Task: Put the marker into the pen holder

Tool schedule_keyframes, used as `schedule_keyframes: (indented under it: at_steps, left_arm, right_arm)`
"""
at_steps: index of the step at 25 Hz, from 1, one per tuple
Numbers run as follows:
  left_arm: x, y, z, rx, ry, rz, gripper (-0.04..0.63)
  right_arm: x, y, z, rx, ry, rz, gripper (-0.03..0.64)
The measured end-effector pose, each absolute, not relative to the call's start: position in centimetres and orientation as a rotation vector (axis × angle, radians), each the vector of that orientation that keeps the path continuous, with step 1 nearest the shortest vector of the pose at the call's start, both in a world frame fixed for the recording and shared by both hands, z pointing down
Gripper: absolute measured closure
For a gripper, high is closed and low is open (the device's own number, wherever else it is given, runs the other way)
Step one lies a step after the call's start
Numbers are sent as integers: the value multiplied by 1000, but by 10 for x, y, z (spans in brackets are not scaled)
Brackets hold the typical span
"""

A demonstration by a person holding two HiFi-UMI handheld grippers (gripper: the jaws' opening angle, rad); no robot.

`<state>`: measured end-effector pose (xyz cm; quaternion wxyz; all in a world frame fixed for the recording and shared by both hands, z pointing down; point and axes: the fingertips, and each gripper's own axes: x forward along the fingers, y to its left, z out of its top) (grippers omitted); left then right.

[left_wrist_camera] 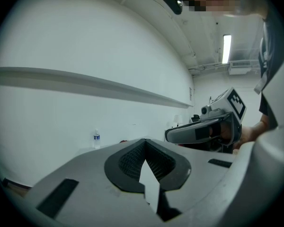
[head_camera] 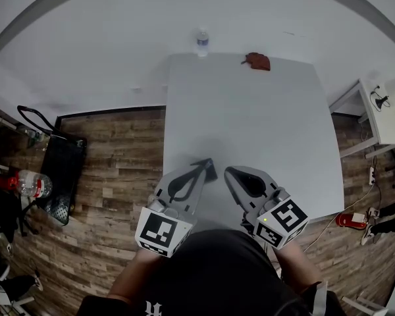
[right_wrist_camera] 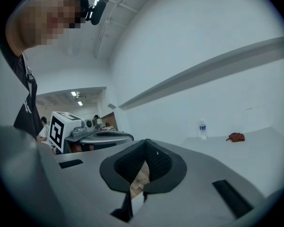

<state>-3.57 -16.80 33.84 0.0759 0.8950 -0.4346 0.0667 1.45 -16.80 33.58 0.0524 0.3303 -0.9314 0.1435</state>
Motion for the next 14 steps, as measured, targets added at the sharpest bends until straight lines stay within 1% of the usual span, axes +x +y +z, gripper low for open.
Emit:
schedule_keyframes:
  at_steps: [14]
  left_arm:
    - [-35, -160, 342, 2671, -1299, 180, 591]
  right_arm:
    - [13, -162, 335, 1019, -2829, 420, 603]
